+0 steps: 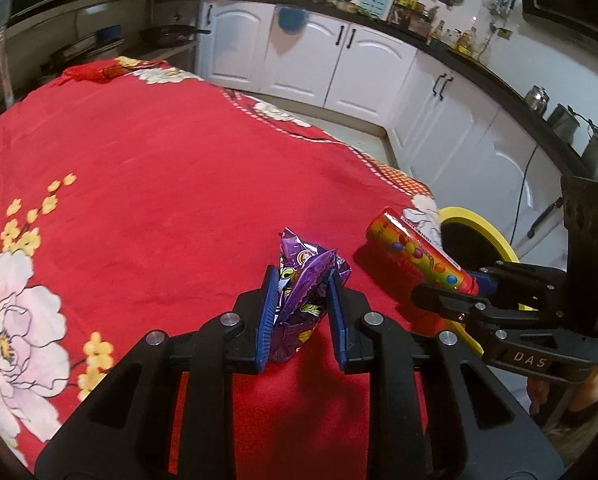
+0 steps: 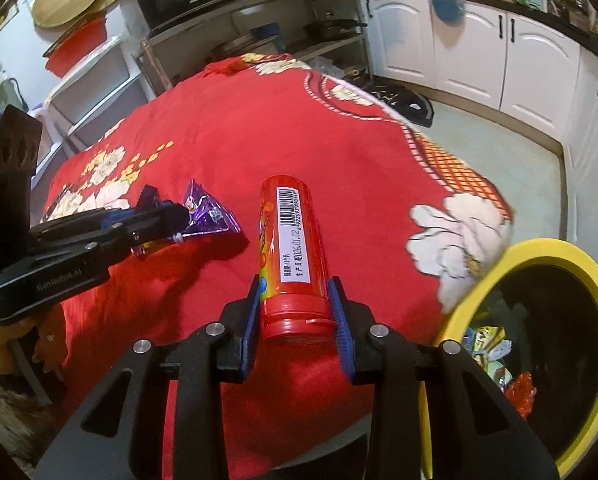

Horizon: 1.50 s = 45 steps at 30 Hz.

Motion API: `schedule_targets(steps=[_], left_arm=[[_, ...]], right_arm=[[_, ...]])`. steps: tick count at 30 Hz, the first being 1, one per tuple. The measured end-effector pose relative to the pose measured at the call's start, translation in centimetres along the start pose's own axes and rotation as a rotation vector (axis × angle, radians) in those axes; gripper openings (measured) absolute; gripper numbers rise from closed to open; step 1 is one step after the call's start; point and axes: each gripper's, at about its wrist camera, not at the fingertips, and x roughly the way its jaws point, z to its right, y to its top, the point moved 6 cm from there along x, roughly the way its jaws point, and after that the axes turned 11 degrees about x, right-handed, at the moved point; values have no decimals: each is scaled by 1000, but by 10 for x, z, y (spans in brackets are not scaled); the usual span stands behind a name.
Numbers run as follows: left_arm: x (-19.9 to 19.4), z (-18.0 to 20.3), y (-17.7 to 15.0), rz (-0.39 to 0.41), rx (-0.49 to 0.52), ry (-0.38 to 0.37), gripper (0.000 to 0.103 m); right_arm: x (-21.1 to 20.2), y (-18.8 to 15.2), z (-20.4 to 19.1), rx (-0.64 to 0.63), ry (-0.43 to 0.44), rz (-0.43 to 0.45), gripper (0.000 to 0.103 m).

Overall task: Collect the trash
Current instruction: 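Lift the purple wrapper and red tube and carry both over the yellow bin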

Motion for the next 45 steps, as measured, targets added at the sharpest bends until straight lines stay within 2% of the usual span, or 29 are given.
schedule_targets(steps=[21, 34, 45], left_arm=[[14, 82, 38, 38, 116, -85, 18], [19, 125, 53, 66, 184, -140, 18], [20, 151, 61, 114, 201, -179, 18]], right_arm=[[-72, 3, 71, 148, -47, 134, 29], [-112, -7, 115, 245, -116, 211, 29], [-139, -23, 142, 315, -185, 264, 29]])
